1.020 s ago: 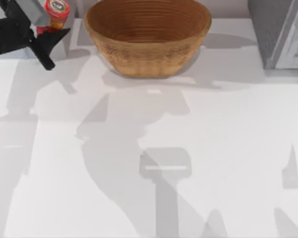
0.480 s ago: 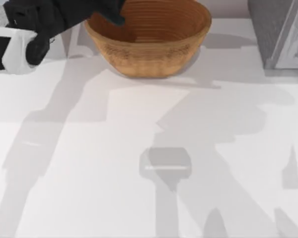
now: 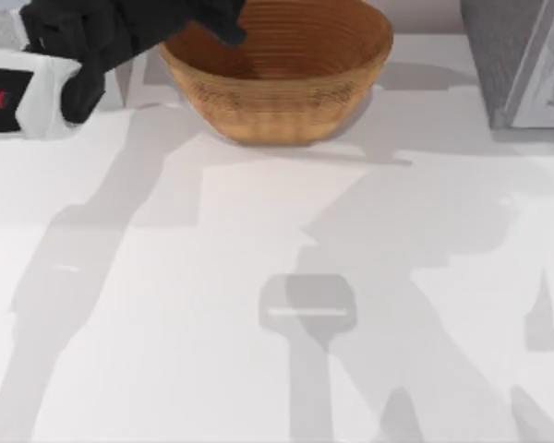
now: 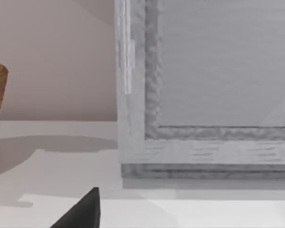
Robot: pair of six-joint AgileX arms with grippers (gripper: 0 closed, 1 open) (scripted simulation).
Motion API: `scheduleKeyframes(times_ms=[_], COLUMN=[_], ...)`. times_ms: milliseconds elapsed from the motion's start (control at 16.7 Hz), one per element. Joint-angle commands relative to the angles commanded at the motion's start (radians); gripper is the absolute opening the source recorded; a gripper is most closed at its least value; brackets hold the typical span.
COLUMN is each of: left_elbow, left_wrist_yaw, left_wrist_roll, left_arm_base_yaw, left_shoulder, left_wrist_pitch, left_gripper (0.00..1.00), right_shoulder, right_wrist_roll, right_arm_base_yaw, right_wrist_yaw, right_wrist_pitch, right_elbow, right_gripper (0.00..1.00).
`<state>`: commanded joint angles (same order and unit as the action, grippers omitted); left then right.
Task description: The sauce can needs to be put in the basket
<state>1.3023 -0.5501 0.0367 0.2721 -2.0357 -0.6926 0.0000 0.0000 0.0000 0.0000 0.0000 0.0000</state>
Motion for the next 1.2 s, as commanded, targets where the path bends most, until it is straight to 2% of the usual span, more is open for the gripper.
scheduleKeyframes(times_ms=[660, 960, 1200], left_elbow=[0.266, 0.282, 0.282], left_wrist_yaw=[0.056, 0.064, 0.064], left_wrist_roll=[-0.007, -0.007, -0.007], left_arm_base_yaw=[0.063, 0.069, 0.069], left_shoulder=[-0.205, -0.219, -0.219], left_wrist_pitch=[0.051, 0.057, 0.057], left_gripper=[0.00, 0.00, 0.30], right_shoulder=[0.000, 0.000, 0.000], right_wrist_roll=[0.000, 0.000, 0.000], right_arm_base_yaw=[0.000, 0.000, 0.000], right_wrist_yaw=[0.000, 0.000, 0.000], right_wrist_pitch=[0.000, 0.000, 0.000], right_elbow=[0.000, 0.000, 0.000], right_gripper=[1.00, 1.00, 1.00])
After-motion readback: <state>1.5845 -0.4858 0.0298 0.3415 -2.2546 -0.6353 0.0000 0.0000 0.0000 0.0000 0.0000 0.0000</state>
